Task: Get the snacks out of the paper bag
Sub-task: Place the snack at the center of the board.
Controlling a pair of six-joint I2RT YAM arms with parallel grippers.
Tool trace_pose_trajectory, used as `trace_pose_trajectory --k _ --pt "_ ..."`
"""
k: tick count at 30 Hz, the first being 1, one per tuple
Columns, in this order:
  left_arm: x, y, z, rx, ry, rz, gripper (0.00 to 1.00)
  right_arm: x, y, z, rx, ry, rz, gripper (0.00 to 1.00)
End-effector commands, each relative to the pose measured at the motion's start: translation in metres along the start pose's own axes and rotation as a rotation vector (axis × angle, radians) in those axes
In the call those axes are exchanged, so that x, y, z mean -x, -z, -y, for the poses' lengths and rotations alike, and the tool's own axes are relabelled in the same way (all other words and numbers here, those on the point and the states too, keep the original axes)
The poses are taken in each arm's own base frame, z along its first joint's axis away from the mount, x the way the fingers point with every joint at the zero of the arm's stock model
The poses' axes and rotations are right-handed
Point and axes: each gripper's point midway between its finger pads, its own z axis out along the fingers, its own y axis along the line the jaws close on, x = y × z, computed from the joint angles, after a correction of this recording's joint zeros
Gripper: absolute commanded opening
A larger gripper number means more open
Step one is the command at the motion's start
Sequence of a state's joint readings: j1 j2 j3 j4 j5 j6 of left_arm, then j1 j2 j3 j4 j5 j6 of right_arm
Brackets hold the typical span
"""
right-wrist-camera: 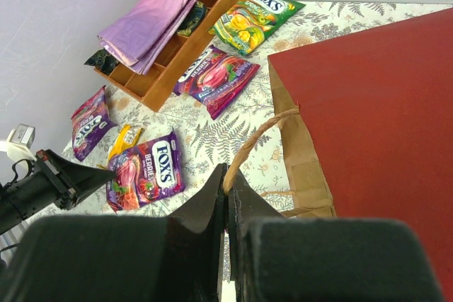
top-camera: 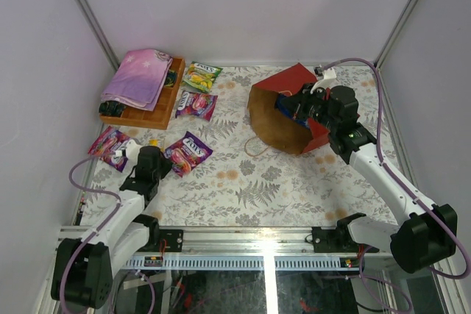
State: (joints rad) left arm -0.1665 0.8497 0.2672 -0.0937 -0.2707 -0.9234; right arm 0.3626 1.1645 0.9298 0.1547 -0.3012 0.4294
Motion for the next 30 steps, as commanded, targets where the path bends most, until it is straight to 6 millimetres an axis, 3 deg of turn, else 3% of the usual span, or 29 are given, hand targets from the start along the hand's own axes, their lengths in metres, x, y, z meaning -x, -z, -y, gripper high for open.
trace_pose_trajectory --k 1,10,15,19,30 --pt "0.031 -0.008 0.031 -0.07 0.044 0.107 0.0 0.017 0.0 -0.014 0.053 0.029 0.047 0.0" --pt "0.04 -0.024 0.039 -0.05 0.035 0.116 0.02 0.011 -0.003 -0.011 0.045 0.029 0.025 0.0" --pt "0.047 -0.03 0.034 0.0 0.052 0.137 0.08 0.012 -0.003 -0.011 0.049 0.029 0.021 0.0" --pt "0.049 -0.03 0.042 -0.017 0.025 0.123 0.17 0.011 -0.003 -0.011 0.048 0.027 0.02 0.0" --pt "0.055 -0.023 0.051 -0.005 -0.018 0.094 0.19 0.011 -0.008 -0.014 0.068 0.009 0.01 0.0"
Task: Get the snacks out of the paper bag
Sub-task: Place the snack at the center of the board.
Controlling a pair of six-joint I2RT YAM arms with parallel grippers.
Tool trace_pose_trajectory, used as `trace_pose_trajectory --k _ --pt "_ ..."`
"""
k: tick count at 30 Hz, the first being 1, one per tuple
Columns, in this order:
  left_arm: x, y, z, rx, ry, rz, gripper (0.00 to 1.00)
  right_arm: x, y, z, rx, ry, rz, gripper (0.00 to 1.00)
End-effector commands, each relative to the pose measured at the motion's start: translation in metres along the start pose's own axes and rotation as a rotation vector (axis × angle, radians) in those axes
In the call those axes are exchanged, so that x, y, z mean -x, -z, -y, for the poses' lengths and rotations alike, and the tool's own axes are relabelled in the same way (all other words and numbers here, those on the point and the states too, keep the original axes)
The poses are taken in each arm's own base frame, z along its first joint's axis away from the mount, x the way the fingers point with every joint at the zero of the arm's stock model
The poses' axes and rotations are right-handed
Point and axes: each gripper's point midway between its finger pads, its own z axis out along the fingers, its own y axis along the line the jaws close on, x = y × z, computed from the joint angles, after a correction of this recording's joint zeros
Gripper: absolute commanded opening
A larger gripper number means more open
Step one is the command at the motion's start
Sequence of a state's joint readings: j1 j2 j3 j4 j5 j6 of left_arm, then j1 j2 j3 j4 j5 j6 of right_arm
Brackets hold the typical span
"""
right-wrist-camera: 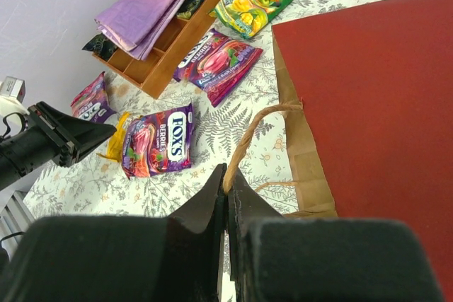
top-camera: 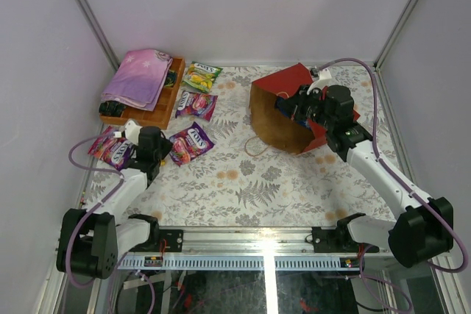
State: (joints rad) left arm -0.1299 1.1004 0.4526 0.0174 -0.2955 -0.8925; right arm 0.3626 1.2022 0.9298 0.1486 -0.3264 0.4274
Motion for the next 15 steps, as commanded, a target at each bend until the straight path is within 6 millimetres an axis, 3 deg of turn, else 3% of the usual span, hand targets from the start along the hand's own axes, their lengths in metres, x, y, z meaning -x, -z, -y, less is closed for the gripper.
trace_pose_trajectory --k 1,7,8,10,11,15 --pt "0.016 0.004 0.01 -0.002 -0.022 0.031 0.19 0.025 0.0 -0.019 0.063 0.023 0.058 0.0" --pt "0.018 0.011 0.016 -0.016 -0.053 0.006 0.22 0.025 -0.001 -0.02 0.069 0.018 0.054 0.0" --pt "0.015 0.012 0.017 -0.021 -0.06 -0.008 0.31 0.025 -0.001 -0.021 0.072 0.017 0.054 0.0" --pt "0.011 0.014 0.017 -0.024 -0.055 -0.033 0.63 0.026 0.0 -0.021 0.075 0.017 0.057 0.0" --pt "0.01 0.015 0.016 -0.023 -0.048 -0.039 0.73 0.026 0.0 -0.022 0.077 0.017 0.056 0.0" --pt "0.009 0.022 0.024 -0.069 -0.05 -0.055 0.77 0.027 0.001 -0.023 0.079 0.018 0.056 0.0"
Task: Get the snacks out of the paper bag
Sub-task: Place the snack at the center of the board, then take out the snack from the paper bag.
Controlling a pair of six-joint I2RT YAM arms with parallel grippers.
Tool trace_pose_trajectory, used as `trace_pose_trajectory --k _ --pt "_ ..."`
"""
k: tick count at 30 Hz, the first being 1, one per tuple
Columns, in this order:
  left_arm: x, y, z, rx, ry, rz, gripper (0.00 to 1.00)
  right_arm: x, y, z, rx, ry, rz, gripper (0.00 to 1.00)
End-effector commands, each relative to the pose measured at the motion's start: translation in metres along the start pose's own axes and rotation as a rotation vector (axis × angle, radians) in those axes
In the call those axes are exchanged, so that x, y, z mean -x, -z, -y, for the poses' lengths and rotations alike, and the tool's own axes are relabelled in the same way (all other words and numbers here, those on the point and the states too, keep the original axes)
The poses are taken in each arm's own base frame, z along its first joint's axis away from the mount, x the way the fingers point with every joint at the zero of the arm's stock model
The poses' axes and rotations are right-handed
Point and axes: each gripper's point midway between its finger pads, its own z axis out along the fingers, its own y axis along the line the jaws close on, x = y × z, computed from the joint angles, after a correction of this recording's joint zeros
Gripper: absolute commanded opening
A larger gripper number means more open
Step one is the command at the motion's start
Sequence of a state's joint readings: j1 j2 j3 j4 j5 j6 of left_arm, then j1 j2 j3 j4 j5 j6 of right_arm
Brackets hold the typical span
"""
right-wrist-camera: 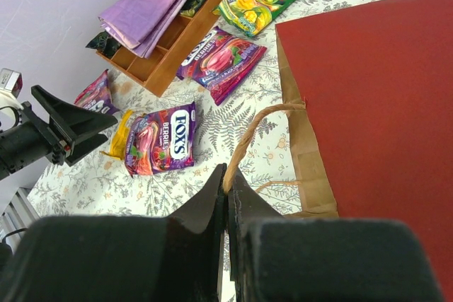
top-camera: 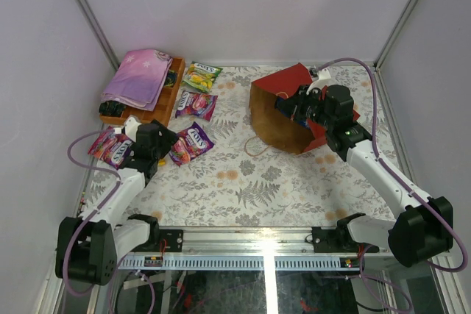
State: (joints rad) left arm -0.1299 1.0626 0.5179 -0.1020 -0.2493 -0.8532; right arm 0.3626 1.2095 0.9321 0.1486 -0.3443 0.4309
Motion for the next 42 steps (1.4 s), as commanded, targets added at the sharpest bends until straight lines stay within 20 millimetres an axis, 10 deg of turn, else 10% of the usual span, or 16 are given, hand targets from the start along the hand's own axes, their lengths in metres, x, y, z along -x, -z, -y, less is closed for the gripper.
trace_pose_trajectory --k 1,37,42 --pt "0.007 0.012 0.016 -0.07 -0.013 -0.009 0.77 0.029 0.003 -0.021 0.064 0.026 0.068 0.0" --pt "-0.033 0.073 0.168 -0.716 -0.125 -0.202 0.77 0.034 0.011 -0.025 0.06 0.042 0.074 0.0" --pt "-0.06 0.074 0.183 -0.727 -0.187 -0.274 0.94 0.034 0.01 -0.025 0.059 0.042 0.073 0.0"
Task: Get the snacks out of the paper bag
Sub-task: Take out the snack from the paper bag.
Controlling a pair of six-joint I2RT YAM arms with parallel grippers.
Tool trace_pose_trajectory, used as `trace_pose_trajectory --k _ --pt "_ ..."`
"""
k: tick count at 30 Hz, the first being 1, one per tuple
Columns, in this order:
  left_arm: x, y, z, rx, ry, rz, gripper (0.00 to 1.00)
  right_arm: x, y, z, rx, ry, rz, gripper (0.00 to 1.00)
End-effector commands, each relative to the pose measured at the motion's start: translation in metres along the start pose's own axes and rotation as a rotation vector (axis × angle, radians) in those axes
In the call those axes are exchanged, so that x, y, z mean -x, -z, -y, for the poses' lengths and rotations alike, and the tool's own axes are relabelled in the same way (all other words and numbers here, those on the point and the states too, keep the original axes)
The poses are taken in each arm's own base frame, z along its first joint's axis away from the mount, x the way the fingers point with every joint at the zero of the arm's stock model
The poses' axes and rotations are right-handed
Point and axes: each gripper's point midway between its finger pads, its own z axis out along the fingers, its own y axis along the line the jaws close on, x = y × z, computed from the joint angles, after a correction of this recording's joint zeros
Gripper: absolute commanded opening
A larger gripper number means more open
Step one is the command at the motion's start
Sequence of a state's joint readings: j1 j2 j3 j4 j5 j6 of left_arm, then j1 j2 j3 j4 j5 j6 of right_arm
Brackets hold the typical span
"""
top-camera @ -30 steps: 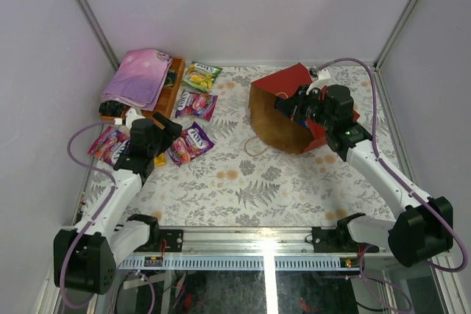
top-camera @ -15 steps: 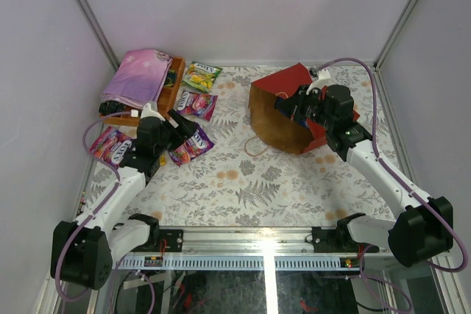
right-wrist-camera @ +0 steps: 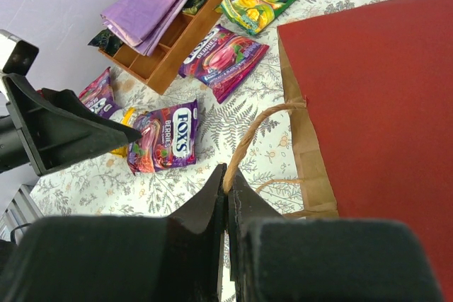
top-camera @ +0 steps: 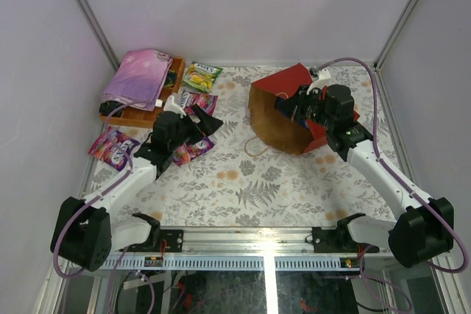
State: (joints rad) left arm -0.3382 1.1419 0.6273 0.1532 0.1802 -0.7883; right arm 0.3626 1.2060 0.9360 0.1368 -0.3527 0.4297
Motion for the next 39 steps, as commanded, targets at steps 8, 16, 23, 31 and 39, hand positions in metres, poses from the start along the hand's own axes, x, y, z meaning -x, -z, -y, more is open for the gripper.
trace_pose_trajectory --k 8,16,23,31,39 --pt "-0.021 -0.026 0.059 -0.166 -0.107 -0.057 0.95 0.036 0.01 -0.022 0.043 0.049 0.078 0.0" --pt "-0.042 -0.038 0.092 -0.267 -0.144 -0.086 0.95 0.035 0.008 -0.02 0.032 0.051 0.072 0.0" --pt "-0.069 -0.055 0.098 -0.256 -0.157 -0.165 0.92 0.036 0.008 -0.019 0.027 0.054 0.069 0.0" --pt "-0.089 -0.06 0.097 -0.23 -0.206 -0.2 0.93 0.033 0.005 -0.018 0.062 0.049 0.059 0.0" --pt "-0.104 -0.055 0.11 -0.274 -0.265 -0.246 0.93 0.037 0.004 0.013 0.053 -0.049 0.064 0.0"
